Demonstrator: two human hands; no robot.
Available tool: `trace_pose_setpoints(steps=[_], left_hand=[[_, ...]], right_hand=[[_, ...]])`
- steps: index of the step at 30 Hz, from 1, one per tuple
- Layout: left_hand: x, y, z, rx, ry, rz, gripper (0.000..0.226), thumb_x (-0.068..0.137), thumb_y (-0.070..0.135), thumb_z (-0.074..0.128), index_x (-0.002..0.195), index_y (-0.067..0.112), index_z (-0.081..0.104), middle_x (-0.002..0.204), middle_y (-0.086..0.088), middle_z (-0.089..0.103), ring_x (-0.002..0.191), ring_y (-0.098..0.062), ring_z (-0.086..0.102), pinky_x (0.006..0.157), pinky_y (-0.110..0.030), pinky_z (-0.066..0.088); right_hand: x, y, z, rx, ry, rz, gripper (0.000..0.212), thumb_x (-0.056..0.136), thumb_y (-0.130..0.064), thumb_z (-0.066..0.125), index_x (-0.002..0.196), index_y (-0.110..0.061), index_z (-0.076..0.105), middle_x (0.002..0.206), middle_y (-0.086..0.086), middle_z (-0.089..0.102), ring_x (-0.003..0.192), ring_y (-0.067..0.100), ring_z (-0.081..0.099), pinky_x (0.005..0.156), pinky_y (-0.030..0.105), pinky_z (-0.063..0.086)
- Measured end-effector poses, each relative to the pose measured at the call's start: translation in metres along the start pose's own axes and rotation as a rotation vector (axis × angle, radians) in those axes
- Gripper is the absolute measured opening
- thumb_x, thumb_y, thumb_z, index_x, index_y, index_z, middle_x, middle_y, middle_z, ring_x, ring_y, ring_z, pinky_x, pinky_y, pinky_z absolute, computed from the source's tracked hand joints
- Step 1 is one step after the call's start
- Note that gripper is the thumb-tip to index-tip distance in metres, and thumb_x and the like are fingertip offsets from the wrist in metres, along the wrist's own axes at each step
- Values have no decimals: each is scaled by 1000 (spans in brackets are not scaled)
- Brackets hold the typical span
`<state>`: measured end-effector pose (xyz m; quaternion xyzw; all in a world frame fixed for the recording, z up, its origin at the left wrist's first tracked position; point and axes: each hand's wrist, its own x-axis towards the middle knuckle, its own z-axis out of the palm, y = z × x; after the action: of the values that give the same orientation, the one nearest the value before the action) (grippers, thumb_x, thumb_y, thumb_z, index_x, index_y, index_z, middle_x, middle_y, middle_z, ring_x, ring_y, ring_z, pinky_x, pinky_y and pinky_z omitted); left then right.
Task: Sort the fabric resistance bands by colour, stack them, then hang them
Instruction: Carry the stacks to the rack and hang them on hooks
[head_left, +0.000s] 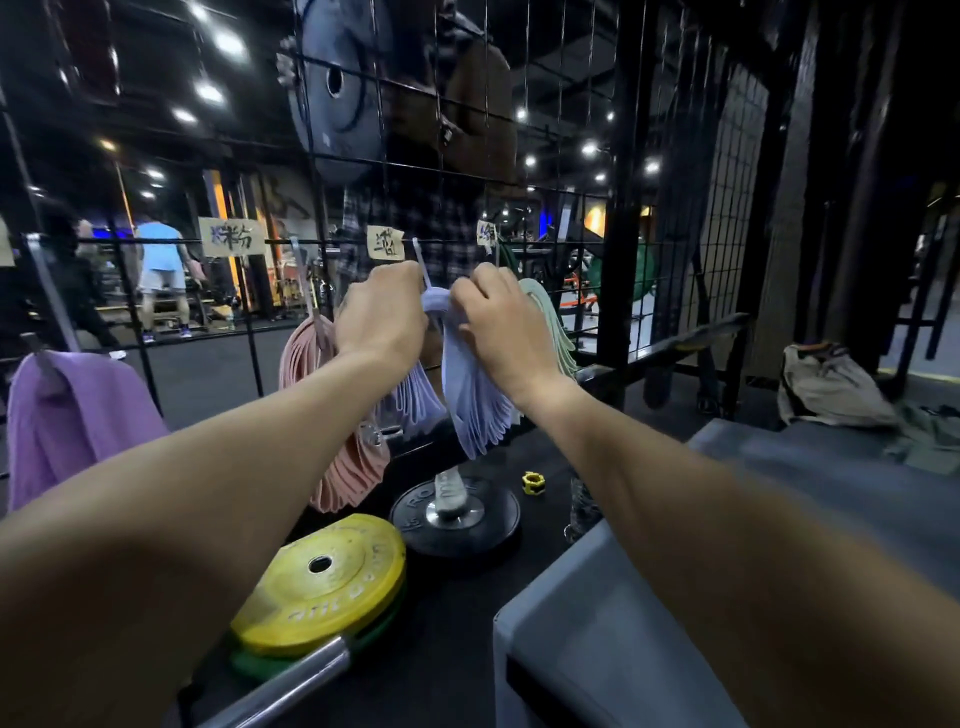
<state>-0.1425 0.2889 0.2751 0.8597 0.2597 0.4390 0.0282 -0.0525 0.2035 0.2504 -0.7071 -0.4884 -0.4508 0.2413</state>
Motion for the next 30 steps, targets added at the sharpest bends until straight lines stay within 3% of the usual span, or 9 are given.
trace_pose_setpoints(steps=[2,5,13,19,23,27,30], left_hand=[[1,0,-1,2,-15,0,11,82,1,53,88,11,55,91,-14,58,88,-37,57,65,-38,42],[2,0,-1,1,-10,4,10,84,2,55,89,10,56,94,-16,60,89,-38,58,64,-38,43],[7,-2,4,-50,-1,-26,12,80,0,58,84,12,57,90,-12,61,87,-35,58,63,-37,43],[2,1,3,-22,31,0,22,80,-1,55,94,14,63,97,-14,64,93,-37,60,64,-35,39],[-5,3,-1,-21,31,-5,20,76,-1,55,89,11,64,86,-13,62,81,-34,56,61,-33,36],[-12,4,-3,-65,87,-32,13,80,1,54,84,12,61,79,-9,55,71,-28,45,61,-32,36],[-17,3,-1,-55,121,9,17,82,-3,49,90,6,62,90,-12,60,80,-34,54,64,-35,38]], right_hand=[[-1,-4,0,-1,-34,-19,8,83,-6,60,88,1,61,88,14,56,86,30,56,53,30,28],[2,-9,5,-50,-244,51,28,96,-22,44,109,-6,63,105,10,58,99,28,56,61,32,32],[-1,-22,12,-44,-115,294,22,95,-20,47,103,-7,63,106,7,62,98,28,58,62,31,32],[7,-28,10,156,-105,454,20,89,-12,48,93,-10,68,89,7,65,81,28,57,62,31,32],[10,-24,6,257,-148,479,22,83,-25,54,80,-9,69,79,11,62,76,32,57,57,31,35],[16,-20,-4,406,-168,506,22,74,-27,66,63,-8,68,67,12,64,69,32,60,58,39,49],[20,-19,-9,454,-194,551,22,72,-28,71,58,-10,68,67,8,67,68,28,63,62,40,54]])
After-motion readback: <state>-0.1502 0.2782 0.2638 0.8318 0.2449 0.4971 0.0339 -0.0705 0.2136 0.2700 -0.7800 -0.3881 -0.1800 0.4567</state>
